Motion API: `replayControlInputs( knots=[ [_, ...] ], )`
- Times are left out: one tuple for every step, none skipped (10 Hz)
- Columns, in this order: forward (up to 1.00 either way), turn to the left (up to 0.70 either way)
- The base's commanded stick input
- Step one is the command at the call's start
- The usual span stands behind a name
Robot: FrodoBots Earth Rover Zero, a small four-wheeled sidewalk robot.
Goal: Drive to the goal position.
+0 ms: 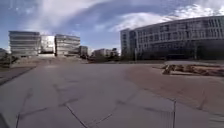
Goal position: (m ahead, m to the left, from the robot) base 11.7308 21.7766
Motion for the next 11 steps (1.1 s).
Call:
replayControlInputs(
  knots=[
    [0.70, 0.00],
    [0.70, 0.00],
    [0.70, 0.00],
    [0.70, 0.00],
    [0.70, 0.14],
    [0.70, 0.14],
    [0.70, 0.14],
    [0.70, 0.14],
    [0.70, 0.14],
    [0.70, 0.14],
    [0.70, 0.14]
  ],
)
